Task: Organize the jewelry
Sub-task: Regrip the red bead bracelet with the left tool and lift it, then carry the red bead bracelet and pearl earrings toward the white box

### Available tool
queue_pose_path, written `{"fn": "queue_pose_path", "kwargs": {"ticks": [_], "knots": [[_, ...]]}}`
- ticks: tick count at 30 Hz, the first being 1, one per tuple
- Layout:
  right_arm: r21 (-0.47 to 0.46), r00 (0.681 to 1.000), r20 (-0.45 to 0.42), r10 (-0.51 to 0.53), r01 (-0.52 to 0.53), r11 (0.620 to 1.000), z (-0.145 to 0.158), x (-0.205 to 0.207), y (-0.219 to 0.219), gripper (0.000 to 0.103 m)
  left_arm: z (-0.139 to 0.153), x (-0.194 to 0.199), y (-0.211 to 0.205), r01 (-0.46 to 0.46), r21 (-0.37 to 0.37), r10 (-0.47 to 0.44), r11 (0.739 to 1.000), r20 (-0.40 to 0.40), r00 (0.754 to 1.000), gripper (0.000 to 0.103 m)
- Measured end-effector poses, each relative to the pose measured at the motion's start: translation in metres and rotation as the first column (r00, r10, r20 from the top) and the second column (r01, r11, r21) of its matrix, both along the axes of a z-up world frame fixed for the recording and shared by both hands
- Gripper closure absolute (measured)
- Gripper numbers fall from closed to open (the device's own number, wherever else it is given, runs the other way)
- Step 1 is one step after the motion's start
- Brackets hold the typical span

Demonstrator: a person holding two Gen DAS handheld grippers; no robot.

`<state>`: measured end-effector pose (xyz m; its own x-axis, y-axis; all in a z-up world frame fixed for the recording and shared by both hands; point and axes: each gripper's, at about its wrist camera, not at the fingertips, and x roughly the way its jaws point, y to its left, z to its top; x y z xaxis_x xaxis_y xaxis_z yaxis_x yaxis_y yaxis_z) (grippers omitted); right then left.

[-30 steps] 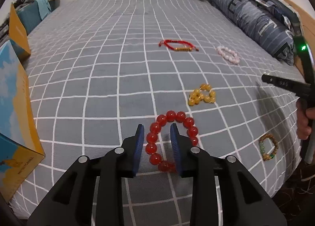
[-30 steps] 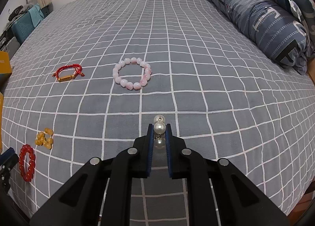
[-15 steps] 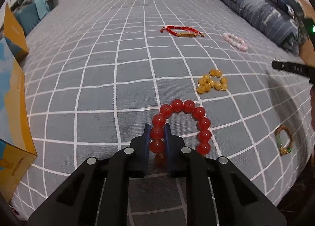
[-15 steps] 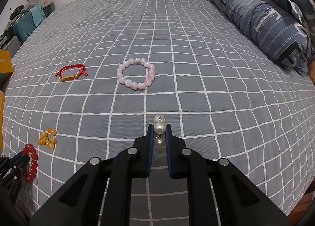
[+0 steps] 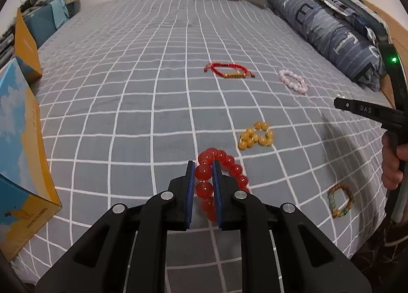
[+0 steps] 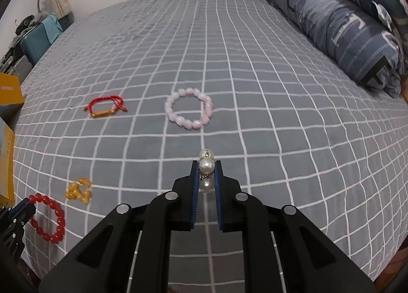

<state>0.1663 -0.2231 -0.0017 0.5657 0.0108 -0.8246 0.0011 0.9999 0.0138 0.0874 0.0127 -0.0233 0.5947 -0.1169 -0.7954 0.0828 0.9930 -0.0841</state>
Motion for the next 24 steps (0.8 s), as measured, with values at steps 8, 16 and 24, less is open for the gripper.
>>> {"fn": "queue_pose_path", "kwargs": {"ticks": [8,16,24], "knots": [[0.01,0.999,0.026,0.047,-0.048,0.999,0.014,-0.002,0.026,0.092,0.015,-0.002,0.006,-0.052,0.0,0.052,0.999,0.026,0.998,0.09],[-0.004,0.992,0.056,0.108,-0.108,0.994,0.033,-0.007,0.059,0.092,0.051,-0.007,0.013,-0.09,0.035,0.087,0.995,0.079,0.993,0.09],[-0.01,0.987,0.061,0.152,-0.152,0.988,0.049,-0.007,0.092,0.092,0.086,-0.008,0.035,-0.154,0.063,0.145,0.986,0.122,0.982,0.09]]}}
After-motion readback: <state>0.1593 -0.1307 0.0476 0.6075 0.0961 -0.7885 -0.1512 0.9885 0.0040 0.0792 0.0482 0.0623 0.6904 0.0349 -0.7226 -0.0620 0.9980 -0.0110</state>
